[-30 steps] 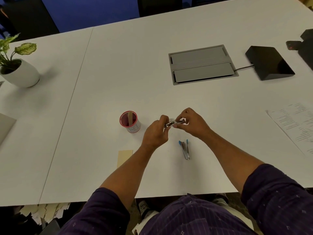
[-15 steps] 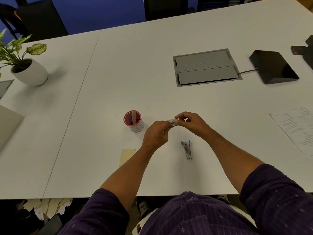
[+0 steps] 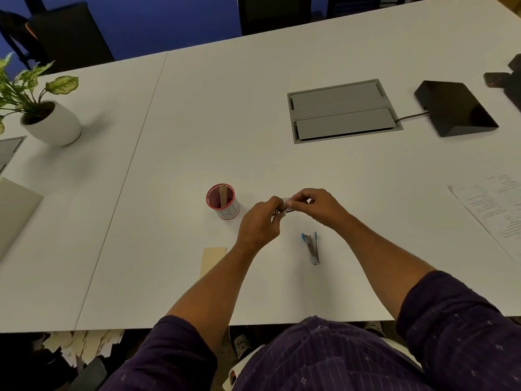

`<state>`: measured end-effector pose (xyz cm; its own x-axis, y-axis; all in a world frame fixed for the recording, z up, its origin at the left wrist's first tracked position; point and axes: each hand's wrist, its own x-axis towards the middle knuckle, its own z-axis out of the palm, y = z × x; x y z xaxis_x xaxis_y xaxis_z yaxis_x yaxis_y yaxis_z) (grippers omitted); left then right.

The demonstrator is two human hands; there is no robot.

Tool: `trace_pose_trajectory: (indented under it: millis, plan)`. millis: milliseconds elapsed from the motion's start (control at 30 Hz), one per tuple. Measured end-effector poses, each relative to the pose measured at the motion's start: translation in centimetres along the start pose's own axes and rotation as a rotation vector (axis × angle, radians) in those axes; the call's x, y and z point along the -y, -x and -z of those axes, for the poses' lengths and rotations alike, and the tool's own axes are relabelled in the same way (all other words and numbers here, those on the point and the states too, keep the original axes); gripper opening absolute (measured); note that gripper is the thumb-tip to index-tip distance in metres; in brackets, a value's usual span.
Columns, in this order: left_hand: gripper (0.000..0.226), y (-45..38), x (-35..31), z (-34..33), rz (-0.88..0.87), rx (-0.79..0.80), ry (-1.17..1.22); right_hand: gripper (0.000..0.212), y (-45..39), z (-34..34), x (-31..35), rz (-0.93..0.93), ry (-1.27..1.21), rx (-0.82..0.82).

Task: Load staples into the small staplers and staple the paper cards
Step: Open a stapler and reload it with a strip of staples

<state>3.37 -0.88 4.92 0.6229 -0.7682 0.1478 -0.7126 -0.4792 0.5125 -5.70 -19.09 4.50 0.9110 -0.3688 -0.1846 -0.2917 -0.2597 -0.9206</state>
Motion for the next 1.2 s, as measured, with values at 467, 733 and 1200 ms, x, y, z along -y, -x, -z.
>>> trace_pose_trajectory:
  millis: [467,733,1200]
  plan:
    - [0.046,-0.6,-0.7,-0.4,-0.138,0.049,-0.063,0.013,0.5,1.0,-0.7,-0.055,-0.072,-0.048]
    - [0.024,-0.8,-1.5,0.4,-0.077,0.104,-0.052,0.012,0.8,0.8,-0.8,-0.056,-0.107,-0.049]
    - [0.036,-3.4,-2.2,2.0,-0.036,0.353,-0.158,0.014,1.7,0.8,-2.4,-0.135,-0.137,-0.019]
